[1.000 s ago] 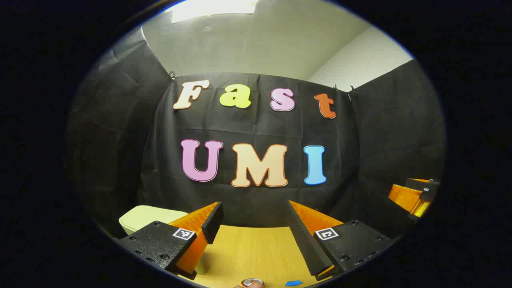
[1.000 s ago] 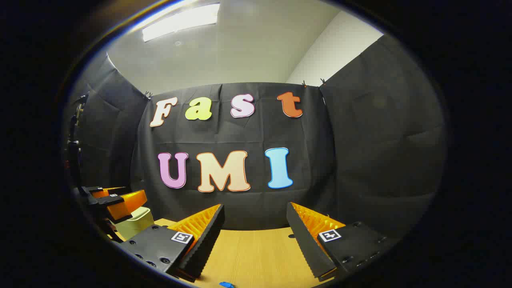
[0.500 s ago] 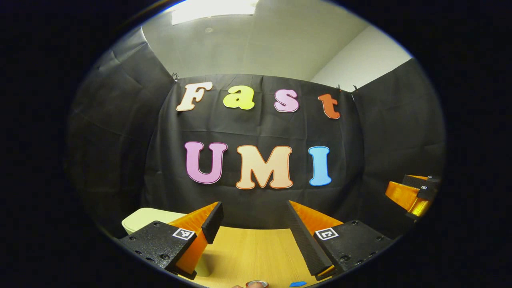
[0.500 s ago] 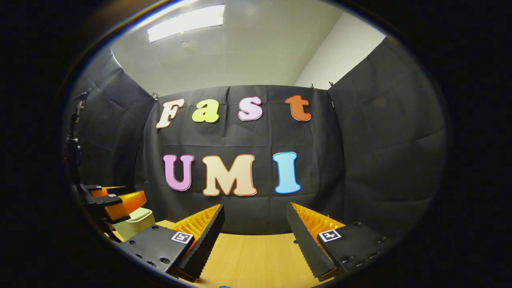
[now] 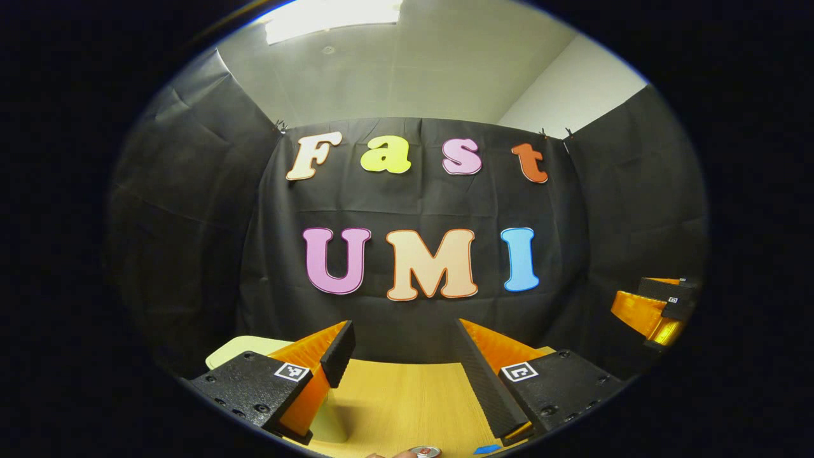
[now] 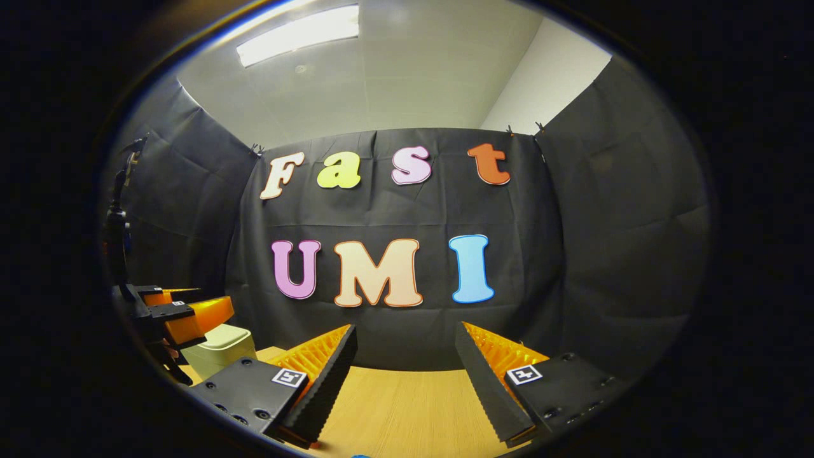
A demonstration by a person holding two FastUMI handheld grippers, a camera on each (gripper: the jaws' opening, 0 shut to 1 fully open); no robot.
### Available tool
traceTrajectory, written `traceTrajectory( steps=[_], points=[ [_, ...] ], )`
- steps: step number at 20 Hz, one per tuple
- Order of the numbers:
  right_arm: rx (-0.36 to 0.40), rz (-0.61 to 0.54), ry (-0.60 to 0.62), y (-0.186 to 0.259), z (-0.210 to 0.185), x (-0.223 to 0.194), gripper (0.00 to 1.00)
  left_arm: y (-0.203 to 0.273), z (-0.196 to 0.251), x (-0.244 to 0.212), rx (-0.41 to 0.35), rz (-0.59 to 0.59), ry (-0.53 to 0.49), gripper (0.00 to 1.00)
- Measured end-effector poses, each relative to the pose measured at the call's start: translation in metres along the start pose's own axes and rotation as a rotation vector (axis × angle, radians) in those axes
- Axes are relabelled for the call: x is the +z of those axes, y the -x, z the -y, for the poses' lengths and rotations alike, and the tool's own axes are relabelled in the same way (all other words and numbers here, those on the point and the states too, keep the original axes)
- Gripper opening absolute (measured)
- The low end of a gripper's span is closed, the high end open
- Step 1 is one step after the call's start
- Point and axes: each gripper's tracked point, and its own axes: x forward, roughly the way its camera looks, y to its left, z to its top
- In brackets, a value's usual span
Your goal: Press the lid of the desktop garbage bin to open it, pick up the crumpled paper on the desktop and throw it into the bin, then pick up the pop can on the desktop and drop it into the bin, and finally close the garbage bin lid.
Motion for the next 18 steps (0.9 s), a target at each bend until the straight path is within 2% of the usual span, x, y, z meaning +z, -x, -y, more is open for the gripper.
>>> traceTrajectory(
  steps=[6,7,9,13,15,17,18],
  points=[
    [0.028,-0.015,-0.01,-0.01,-0.001,-0.007,0.98,-0.003,-0.016,-0.004,0.05,-0.013,-0.032,0.92],
    [0.032,-0.019,-0.011,-0.01,-0.002,-0.009,0.98,-0.004,-0.02,-0.002,0.06,-0.011,-0.033,0.89],
    [0.035,-0.029,-0.012,-0.015,-0.002,-0.012,0.98,-0.005,-0.032,-0.004,0.091,-0.012,-0.038,0.79],
    [0.046,-0.038,-0.005,-0.02,-0.01,-0.017,0.98,-0.01,-0.054,-0.01,0.136,-0.023,-0.04,0.49],
    [0.053,-0.04,0.0,-0.022,-0.015,-0.018,0.98,-0.012,-0.065,-0.011,0.164,-0.027,-0.042,0.37],
    [0.062,-0.041,0.004,-0.025,-0.022,-0.019,0.98,-0.014,-0.075,-0.014,0.184,-0.035,-0.036,0.33],
    [0.067,-0.041,0.007,-0.027,-0.026,-0.019,0.98,-0.014,-0.082,-0.017,0.196,-0.043,-0.029,0.25]
  ],
)
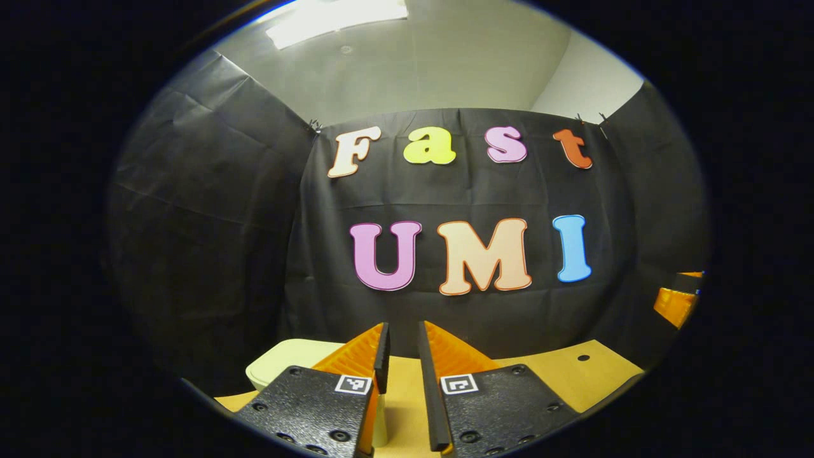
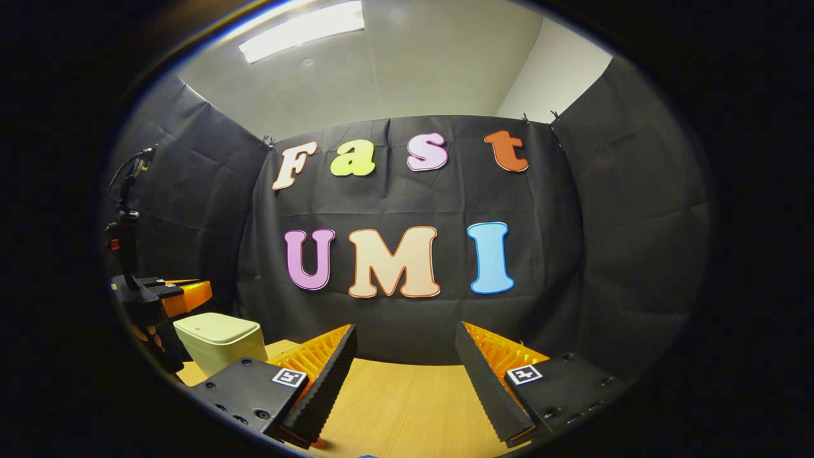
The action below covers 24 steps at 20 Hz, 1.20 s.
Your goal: Press the lid of the desktop garbage bin to open it, pick up the crumpled paper on the desktop and throw it into the bin, then pick up the pop can on the desktop and drop it into the bin, and finally close the garbage bin lid.
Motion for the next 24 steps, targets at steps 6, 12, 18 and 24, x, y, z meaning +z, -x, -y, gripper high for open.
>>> traceTrajectory(
  steps=[6,12,18,24],
  points=[
    [0.019,-0.011,0.013,-0.007,-0.02,-0.008,0.98,-0.01,-0.05,-0.02,0.097,-0.023,-0.039,0.0],
    [0.019,-0.036,0.02,-0.008,-0.031,-0.018,0.98,-0.022,-0.085,-0.058,0.146,-0.123,-0.028,0.0],
    [-0.008,-0.075,0.021,-0.008,-0.037,-0.034,0.98,-0.026,-0.111,-0.106,0.174,-0.232,-0.01,0.0],
    [-0.029,-0.116,0.029,-0.008,-0.043,-0.048,0.98,-0.032,-0.122,-0.125,0.172,-0.257,-0.005,0.0]
  ],
)
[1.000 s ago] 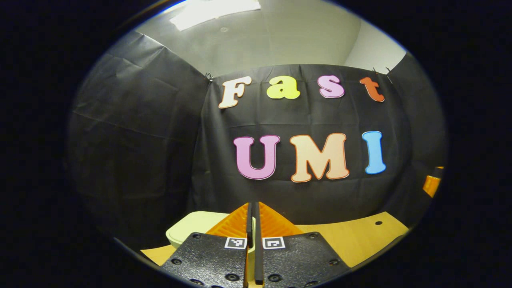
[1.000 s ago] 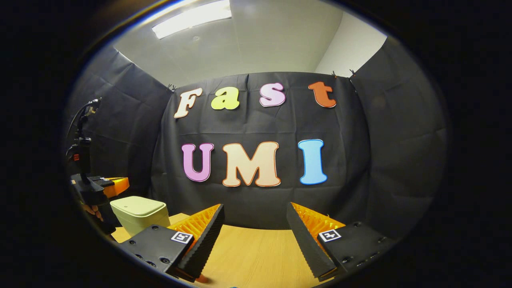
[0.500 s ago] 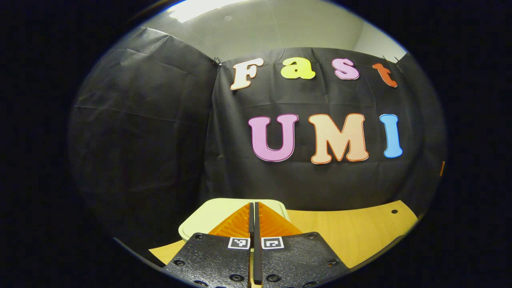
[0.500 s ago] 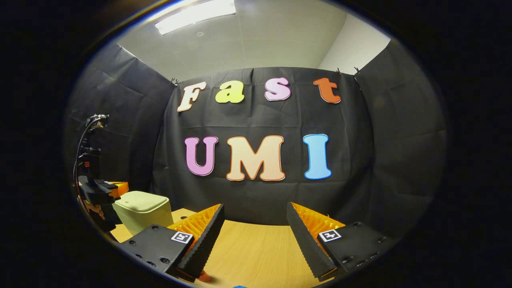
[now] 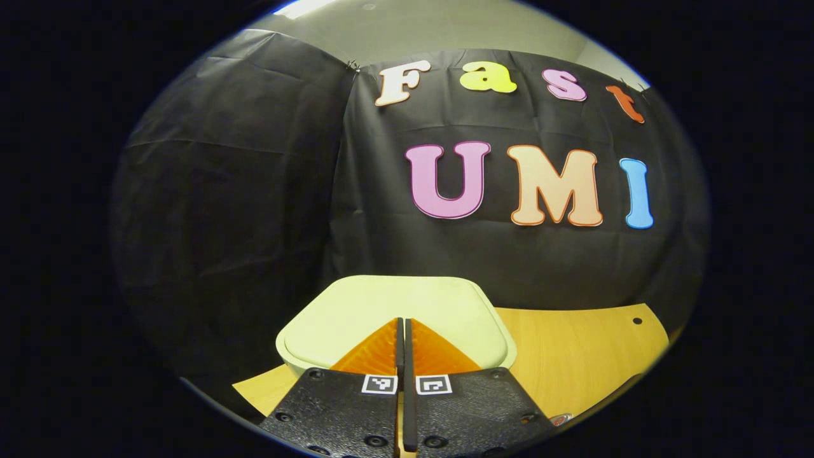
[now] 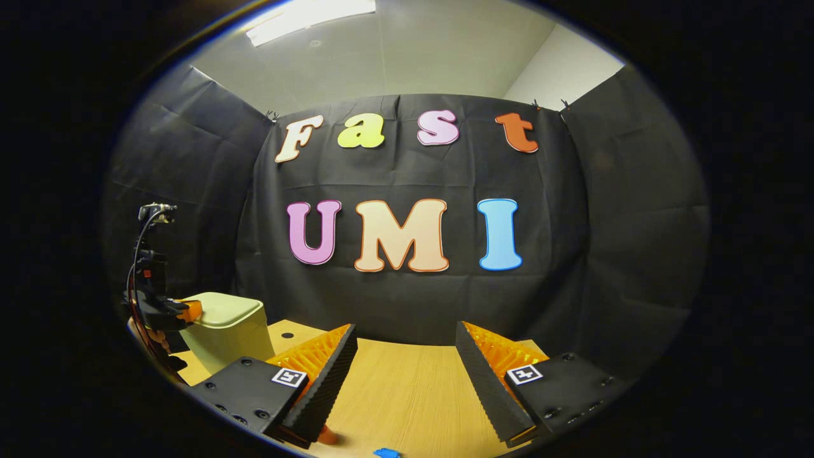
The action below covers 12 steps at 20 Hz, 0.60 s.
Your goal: Press the lid of the desktop garbage bin to open it, pick up the crumpled paper on the desktop and throw it into the bin, then pick up the pop can on the desktop and drop it into the bin, and finally close the garbage bin lid.
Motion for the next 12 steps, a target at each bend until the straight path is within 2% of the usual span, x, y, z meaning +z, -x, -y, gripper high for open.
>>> traceTrajectory(
  steps=[6,8,12],
  points=[
    [0.018,-0.039,0.002,-0.001,-0.016,-0.014,0.99,-0.003,0.0,-0.009,-0.001,0.007,0.025,0.0],
    [0.028,-0.056,0.007,-0.002,-0.019,-0.022,0.98,-0.002,-0.001,-0.004,-0.008,0.028,-0.006,0.0],
    [0.038,-0.1,0.043,-0.004,-0.016,-0.044,1.0,0.014,0.013,0.011,-0.078,0.055,0.029,0.0]
  ],
)
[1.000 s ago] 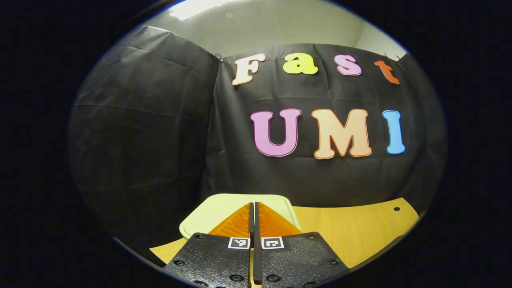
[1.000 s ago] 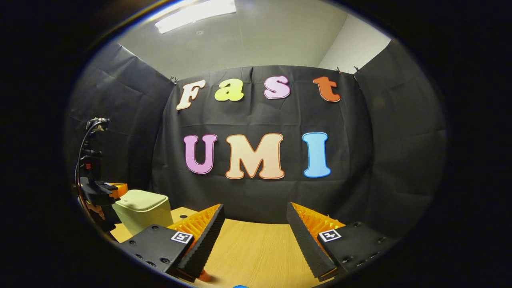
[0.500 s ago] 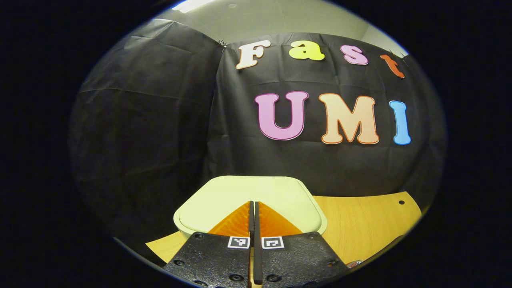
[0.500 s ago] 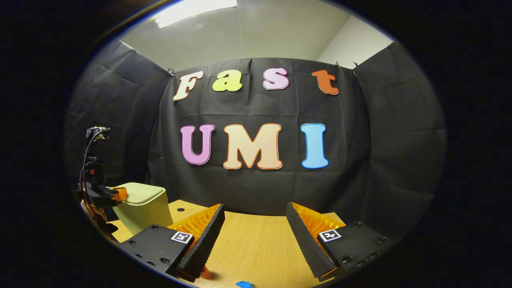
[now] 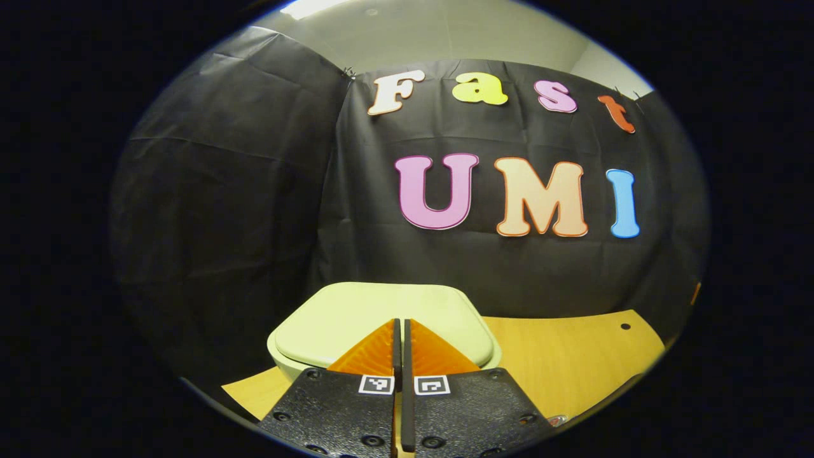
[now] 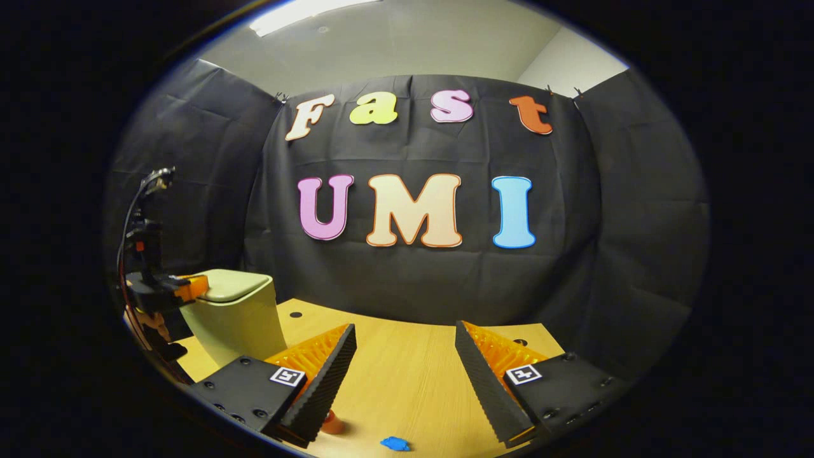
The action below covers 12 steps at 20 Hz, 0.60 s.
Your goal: Press the lid of the desktop garbage bin to open it, pick up the crumpled paper on the desktop and throw it into the bin, then pick up the pop can on the desktop and drop it into the bin, and finally close the garbage bin lid.
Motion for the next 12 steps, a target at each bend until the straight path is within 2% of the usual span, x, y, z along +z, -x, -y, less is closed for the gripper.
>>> traceTrajectory(
  steps=[4,9,11,12],
  points=[
    [0.022,-0.041,0.031,-0.004,-0.001,-0.022,0.98,0.017,0.007,0.046,-0.028,0.136,-0.045,0.0],
    [0.057,-0.104,0.068,-0.011,-0.001,-0.054,0.98,0.036,0.016,0.057,-0.057,0.145,-0.011,0.03],
    [0.073,-0.15,0.071,-0.015,-0.001,-0.071,0.98,0.043,0.02,0.058,-0.068,0.141,-0.018,0.13],
    [0.082,-0.171,0.071,-0.018,-0.001,-0.08,1.0,0.047,0.02,0.058,-0.069,0.143,-0.03,0.24]
  ],
)
